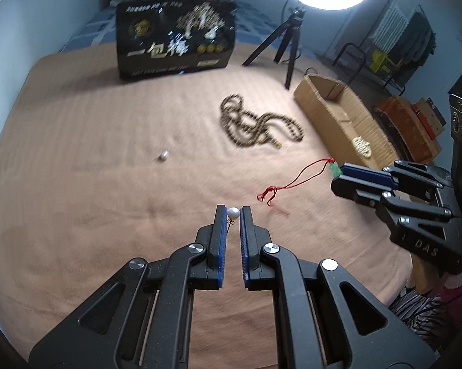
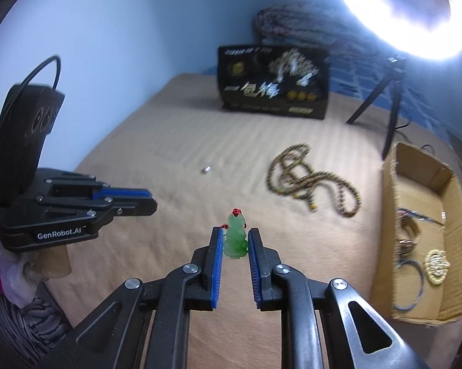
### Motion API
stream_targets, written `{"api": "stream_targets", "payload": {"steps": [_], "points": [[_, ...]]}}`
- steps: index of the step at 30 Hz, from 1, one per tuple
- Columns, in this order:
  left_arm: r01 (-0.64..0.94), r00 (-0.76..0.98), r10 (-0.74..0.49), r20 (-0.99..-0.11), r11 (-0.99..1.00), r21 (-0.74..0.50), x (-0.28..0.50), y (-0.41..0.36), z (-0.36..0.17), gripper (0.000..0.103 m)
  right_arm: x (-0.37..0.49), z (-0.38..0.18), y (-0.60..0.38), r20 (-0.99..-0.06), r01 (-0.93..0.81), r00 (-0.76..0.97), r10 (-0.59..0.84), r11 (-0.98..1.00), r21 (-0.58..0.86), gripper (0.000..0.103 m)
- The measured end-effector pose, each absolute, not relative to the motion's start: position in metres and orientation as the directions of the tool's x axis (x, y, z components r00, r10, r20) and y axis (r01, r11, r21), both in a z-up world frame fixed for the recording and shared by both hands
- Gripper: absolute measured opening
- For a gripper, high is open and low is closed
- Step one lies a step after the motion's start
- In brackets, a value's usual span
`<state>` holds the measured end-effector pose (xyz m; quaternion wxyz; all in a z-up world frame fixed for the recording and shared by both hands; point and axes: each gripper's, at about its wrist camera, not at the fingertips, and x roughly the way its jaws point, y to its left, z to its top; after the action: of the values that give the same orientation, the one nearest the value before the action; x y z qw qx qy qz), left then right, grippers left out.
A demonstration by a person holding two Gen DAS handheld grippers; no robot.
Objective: Organize jewelry
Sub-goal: 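Carry the pearl and jade pendant over the cardboard box with both tools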
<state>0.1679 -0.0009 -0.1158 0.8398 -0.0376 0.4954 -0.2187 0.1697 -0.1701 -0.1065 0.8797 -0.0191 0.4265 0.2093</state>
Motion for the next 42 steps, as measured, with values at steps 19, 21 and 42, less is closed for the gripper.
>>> {"api": "stream_targets", "payload": {"steps": [19,21,42], "points": [[0.457,0.430,-0.521,-0.737,0.830,-0.320,0.184,-0.097,-0.072,0.006,0.172,-0.051,-0.277,-0.664,-0.199,0.699,0.266,0.964,0.176,0.015],[0.472,0.428,-0.529,-0.733,0.822,-0.317,0.185,-0.110,-0.070,0.006,0.173,-0.048,-0.288,-0.657,-0.175,0.711,0.251,0.968,0.181,0.015],[0.545,0.380,-0.564,-0.733,0.777,-0.315,0.207,-0.221,-0.082,0.006,0.206,-0.069,-0.379,-0.699,0.028,0.707,0.107,0.984,0.178,0.015]]}}
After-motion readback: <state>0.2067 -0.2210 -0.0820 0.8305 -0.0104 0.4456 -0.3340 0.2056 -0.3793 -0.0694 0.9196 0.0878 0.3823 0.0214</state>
